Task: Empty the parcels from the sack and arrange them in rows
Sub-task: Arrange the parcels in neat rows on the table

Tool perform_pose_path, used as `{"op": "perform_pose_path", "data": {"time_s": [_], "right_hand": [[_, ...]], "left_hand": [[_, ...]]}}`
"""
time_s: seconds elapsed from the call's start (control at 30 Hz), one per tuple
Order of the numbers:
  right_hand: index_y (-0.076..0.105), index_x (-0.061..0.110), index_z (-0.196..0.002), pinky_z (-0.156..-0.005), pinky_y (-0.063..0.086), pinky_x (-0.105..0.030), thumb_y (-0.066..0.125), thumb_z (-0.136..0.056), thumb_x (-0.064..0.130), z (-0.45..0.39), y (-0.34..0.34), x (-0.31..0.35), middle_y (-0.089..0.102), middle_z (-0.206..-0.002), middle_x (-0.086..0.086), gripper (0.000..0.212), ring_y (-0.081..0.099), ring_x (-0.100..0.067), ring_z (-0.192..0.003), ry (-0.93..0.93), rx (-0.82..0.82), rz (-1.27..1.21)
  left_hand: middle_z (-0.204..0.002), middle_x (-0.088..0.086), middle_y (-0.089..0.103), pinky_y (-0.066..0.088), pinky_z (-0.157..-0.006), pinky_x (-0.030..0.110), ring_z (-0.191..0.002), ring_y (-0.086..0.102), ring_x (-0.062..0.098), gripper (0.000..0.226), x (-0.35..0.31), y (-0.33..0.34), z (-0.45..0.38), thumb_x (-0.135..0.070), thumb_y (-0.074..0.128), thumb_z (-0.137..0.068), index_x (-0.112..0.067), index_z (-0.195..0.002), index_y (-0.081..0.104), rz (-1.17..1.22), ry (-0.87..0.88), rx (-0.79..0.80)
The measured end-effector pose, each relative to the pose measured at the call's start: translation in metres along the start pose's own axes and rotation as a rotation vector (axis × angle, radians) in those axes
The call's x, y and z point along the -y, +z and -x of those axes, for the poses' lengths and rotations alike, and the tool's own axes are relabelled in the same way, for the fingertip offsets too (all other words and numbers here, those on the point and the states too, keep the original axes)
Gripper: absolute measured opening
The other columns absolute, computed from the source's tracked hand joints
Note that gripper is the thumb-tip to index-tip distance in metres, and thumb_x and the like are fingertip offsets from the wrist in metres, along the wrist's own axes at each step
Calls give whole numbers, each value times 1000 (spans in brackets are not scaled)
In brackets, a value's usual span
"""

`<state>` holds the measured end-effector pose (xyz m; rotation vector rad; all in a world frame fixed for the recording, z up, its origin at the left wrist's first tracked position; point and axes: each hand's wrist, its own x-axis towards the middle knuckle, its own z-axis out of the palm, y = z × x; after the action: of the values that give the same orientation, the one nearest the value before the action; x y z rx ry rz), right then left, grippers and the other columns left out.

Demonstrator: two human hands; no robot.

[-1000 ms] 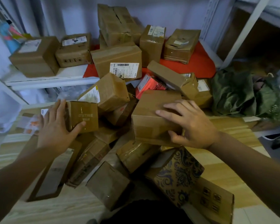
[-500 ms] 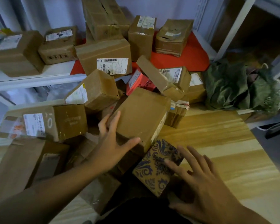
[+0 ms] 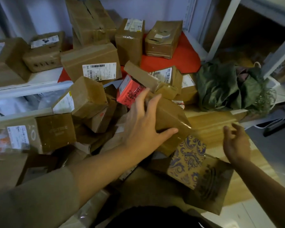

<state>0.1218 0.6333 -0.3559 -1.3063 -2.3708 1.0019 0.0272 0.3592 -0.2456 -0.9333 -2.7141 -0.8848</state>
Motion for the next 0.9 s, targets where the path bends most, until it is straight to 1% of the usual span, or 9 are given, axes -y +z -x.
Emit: {"op": "perform_pose_path", "data": {"time_s": [0.1, 0.2, 0.3, 0.4, 0.47, 0.57, 0.7, 0.8, 0.9], "right_hand": [[48, -1, -139, -99, 40, -51, 39, -104, 44, -14, -7, -12, 52, -138, -27, 58, 50, -44, -125, 479, -145, -264], [46, 3, -140, -86, 42, -50, 41, -98, 60, -2, -9, -28, 54, -120, -20, 71, 55, -37, -106, 816, -50, -451], [44, 9, -143, -73, 40, -40, 43, -97, 61, 11, -12, -30, 54, -122, -15, 70, 55, -32, -85, 866, 110, -566], [37, 16, -151, -85, 39, -43, 42, -96, 63, 10, -13, -20, 41, -152, -14, 73, 52, -36, -121, 787, 175, -651], [36, 22, -153, -92, 38, -47, 42, -93, 69, 6, -14, -13, 38, -155, -11, 77, 42, -35, -136, 724, 178, -655], [34, 29, -153, -97, 38, -55, 39, -88, 77, 4, -22, 3, 38, -155, -5, 82, 39, -31, -139, 601, 160, -728], [36, 38, -150, -110, 29, -65, 48, -59, 95, 1, -40, 36, 40, -155, 2, 108, 40, -26, -139, 327, 252, -760], [59, 43, -126, -106, 42, -51, 40, -87, 77, 2, -53, 83, 65, -128, 10, 56, 55, -19, -127, 29, 389, -694], [52, 50, -117, -87, 49, -18, 33, -99, 56, 7, -76, 157, 65, -104, 37, 27, 60, 19, -98, -266, 482, -591]], "left_hand": [[-156, 7, 19, 29, -113, 39, -142, 29, 26, 93, -23, 10, -19, -51, 79, -74, -20, -149, 33, 25, 106, 5], [-154, 12, 31, 34, -112, 46, -138, 36, 31, 73, -49, 28, -39, -40, 80, -77, -15, -139, 51, -7, 296, 86], [-148, 19, 45, 30, -116, 50, -138, 40, 37, 54, -69, 52, -63, -34, 78, -80, -10, -127, 64, -114, 638, 183], [-148, 24, 45, 22, -119, 52, -141, 37, 40, 45, -83, 60, -84, -34, 71, -84, -8, -120, 69, -149, 939, 204], [-148, 25, 45, 19, -120, 55, -142, 36, 42, 46, -80, 51, -91, -38, 69, -84, -10, -120, 70, -191, 968, 121], [-152, 21, 42, 17, -120, 58, -143, 32, 40, 53, -51, 32, -89, -41, 68, -87, -14, -133, 62, -220, 771, -98], [-165, 9, 15, 2, -123, 53, -152, 8, 33, 72, 31, -9, -55, -55, 53, -93, -28, -155, 26, -528, 444, -36], [-166, 9, -2, -5, -121, 56, -151, -5, 38, 94, 97, -51, -26, -70, 52, -85, -32, -158, 7, -713, 31, -2], [-165, 8, -14, -4, -118, 64, -150, -12, 40, 105, 148, -93, -8, -85, 38, -76, -34, -157, -4, -777, -326, 30]]}}
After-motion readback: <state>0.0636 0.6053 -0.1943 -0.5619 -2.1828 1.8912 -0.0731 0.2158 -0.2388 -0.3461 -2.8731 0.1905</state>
